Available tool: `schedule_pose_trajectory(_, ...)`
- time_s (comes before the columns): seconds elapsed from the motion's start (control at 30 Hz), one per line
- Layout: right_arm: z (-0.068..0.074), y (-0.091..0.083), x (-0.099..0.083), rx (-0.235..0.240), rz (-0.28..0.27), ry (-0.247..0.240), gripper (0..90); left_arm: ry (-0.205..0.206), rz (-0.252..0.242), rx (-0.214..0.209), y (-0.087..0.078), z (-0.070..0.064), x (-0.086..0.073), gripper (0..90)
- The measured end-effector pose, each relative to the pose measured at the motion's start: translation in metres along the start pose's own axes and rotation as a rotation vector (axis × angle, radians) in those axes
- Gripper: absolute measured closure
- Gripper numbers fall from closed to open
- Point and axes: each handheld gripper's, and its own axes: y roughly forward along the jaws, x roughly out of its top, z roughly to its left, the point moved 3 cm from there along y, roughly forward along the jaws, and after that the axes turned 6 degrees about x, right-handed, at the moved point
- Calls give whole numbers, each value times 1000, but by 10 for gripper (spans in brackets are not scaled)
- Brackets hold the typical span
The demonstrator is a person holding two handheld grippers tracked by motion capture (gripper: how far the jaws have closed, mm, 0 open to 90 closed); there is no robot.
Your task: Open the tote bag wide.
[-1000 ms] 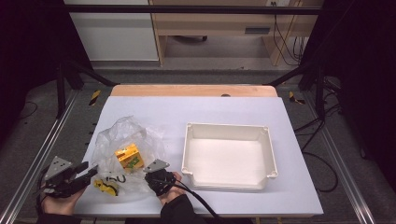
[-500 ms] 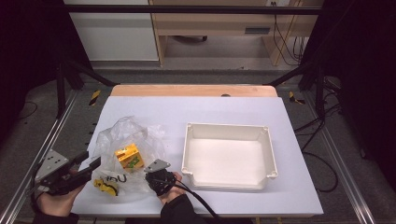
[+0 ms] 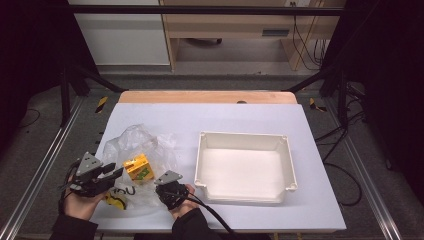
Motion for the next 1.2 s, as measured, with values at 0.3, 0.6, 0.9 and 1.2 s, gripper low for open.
schedule_pose_trajectory(0.3, 0, 0, 0, -1, -3, -1, 894, 1, 104, 80, 40, 15, -9, 888)
schedule_pose_trajectory(0.6, 1, 0, -1, -4, -7, -3, 894, -32, 94, -16, 56, 11, -17, 892)
schedule_pose_trajectory(0.9, 5, -17, 11, 14, -123, -25, 738, -13, 119, -17, 58, 7, -26, 889)
schedule_pose_trajectory(1.2, 29, -13, 23, 115, -130, -85, 801, -14, 109, -18, 54, 7, -28, 889)
